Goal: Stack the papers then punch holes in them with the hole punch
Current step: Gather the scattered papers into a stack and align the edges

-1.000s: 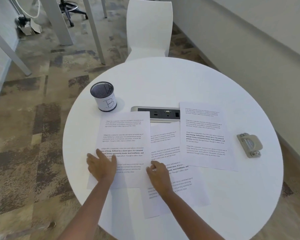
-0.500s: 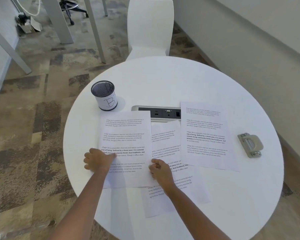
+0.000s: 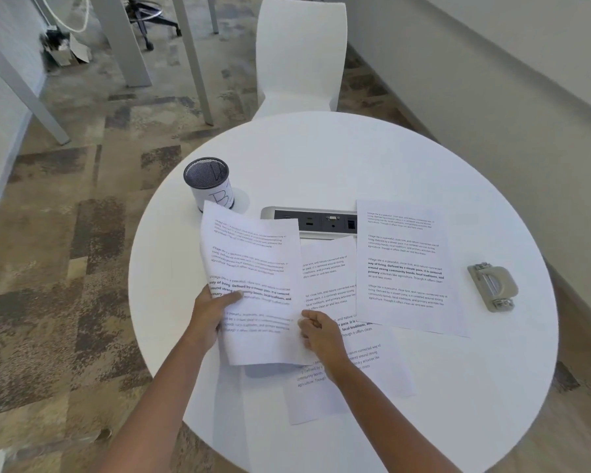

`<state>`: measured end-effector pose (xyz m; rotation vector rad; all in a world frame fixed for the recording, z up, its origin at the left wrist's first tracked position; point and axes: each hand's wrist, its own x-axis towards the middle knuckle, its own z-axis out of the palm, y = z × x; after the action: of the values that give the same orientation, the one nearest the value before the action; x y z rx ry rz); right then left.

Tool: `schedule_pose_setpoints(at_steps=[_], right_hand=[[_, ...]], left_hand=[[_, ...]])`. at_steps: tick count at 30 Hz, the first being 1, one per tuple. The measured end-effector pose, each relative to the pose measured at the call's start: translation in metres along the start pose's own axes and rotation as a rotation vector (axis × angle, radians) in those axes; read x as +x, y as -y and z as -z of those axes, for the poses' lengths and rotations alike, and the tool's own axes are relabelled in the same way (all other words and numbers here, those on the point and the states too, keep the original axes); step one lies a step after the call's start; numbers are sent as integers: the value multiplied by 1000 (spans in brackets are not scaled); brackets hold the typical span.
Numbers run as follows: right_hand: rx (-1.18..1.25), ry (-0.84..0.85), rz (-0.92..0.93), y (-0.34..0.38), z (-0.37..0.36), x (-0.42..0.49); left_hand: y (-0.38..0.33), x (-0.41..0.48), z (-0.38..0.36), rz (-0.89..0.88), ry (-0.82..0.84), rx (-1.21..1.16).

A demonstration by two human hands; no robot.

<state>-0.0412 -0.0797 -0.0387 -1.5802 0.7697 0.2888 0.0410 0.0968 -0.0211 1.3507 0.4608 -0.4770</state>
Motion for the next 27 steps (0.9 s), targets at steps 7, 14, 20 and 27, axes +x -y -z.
schedule_pose_setpoints(at_steps=[7, 14, 20, 27], right_hand=[[120, 33, -13, 3, 34, 0], [85, -165, 85, -1, 88, 2], [-321, -304, 172, -11, 131, 5], [-451, -266, 118, -25, 135, 7]], left_hand=[[3, -20, -23, 66, 324, -92], [34, -28, -56, 59, 134, 222], [56, -35, -70, -30, -151, 802], [53, -46, -97, 49, -255, 753]])
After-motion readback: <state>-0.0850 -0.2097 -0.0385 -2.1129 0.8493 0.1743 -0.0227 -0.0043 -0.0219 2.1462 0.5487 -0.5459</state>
